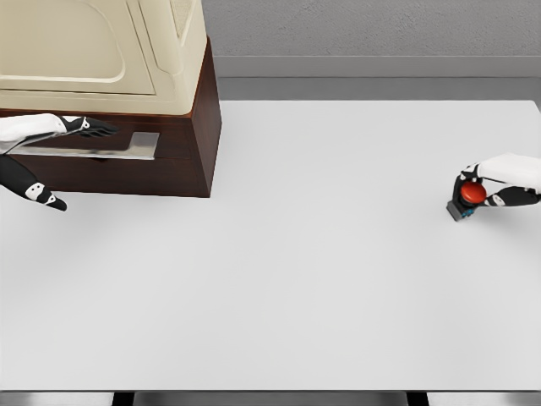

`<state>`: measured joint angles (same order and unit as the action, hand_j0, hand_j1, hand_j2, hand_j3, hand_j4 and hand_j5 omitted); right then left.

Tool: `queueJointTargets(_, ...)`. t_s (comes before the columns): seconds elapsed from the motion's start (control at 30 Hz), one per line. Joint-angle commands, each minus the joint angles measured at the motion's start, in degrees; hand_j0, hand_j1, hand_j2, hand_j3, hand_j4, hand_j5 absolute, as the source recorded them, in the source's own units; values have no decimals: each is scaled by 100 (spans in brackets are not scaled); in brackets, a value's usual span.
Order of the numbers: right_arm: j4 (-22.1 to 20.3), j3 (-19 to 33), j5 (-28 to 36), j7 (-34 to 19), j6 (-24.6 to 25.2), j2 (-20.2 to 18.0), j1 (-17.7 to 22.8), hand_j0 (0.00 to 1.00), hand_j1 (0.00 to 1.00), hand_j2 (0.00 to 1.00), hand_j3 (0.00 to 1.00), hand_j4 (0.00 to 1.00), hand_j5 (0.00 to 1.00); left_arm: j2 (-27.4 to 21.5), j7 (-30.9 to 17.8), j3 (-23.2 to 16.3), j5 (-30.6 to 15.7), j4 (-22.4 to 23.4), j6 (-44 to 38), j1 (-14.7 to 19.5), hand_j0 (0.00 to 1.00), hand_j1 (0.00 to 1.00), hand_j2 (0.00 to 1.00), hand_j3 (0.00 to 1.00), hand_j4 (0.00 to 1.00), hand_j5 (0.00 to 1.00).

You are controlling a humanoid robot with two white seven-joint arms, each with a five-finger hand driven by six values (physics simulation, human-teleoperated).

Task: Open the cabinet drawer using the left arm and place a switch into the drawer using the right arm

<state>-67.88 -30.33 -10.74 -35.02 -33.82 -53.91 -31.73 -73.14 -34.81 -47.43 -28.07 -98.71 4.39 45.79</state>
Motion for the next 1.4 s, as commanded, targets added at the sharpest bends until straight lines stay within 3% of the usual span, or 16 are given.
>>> queueJointTargets(0.0, -32, 10, 37, 2, 7, 12, 0, 49, 49, 49, 49, 49, 49, -8, 1, 5, -23, 18, -9, 0, 100, 100, 100, 100, 100, 100)
queueJointTargets(0.13, -41, 10, 46, 2, -118, 12, -35, 49, 49, 49, 49, 49, 49, 1, 9, 14, 47, 124, 0, 26, 100, 100, 100, 100, 100, 100)
queueJointTargets(0.7, -761, -8, 116, 2, -118, 162, -158, 47, 47, 47, 47, 47, 47, 72, 9, 14, 38, 115, 0, -79, 100, 100, 100, 100, 100, 100)
queueJointTargets(1.37, -1078, -113, 151, 2, -118, 839, -492, 47, 47, 47, 47, 47, 47, 63, -17, 23, -41, 62, 26, -351, 100, 100, 100, 100, 100, 100)
